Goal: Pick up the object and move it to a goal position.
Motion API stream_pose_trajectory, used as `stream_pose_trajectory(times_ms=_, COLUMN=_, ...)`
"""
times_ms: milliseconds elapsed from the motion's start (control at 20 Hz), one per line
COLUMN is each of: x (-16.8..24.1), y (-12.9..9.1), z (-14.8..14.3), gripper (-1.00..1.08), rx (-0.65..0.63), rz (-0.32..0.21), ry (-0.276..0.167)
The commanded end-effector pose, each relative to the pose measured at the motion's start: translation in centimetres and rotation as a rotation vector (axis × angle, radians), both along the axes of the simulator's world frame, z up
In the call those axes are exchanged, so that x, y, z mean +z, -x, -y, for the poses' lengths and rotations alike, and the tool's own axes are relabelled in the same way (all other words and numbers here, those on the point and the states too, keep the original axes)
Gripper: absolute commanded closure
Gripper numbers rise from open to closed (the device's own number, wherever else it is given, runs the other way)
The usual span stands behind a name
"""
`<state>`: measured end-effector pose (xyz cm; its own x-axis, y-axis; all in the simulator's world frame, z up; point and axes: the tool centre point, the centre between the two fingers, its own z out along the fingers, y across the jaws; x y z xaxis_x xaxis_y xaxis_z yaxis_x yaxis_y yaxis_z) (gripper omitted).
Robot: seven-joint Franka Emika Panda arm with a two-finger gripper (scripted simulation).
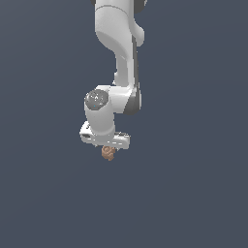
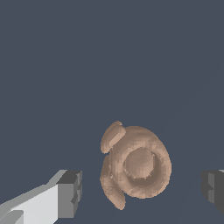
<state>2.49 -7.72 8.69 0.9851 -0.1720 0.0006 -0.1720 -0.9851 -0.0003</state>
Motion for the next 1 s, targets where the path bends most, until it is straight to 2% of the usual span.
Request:
stream_pose_trajectory(times_ms=0, x=-1.1, y=0.1, z=0.0, gripper=-0.92, rx=0.000, rz=-0.001, ry=0.000)
stream_pose_trajectory(times_ms=250, x=-3.6, y=0.1, z=0.1, gripper=-0.92, rx=-0.002, rz=-0.001, ry=0.000)
stream_pose_trajectory(times_ms=500, x=-4.3, y=0.0, z=0.1, gripper=-0.92, rx=-0.002, rz=-0.001, ry=0.000)
stream_pose_trajectory(times_ms=550, x=-4.3, y=0.0, z=0.1, gripper=1.08, rx=-0.002, rz=-0.001, ry=0.000)
stream_pose_trajectory(times_ms=950, x=-4.3, y=0.0, z=0.1, gripper=1.08, rx=-0.002, rz=-0.001, ry=0.000)
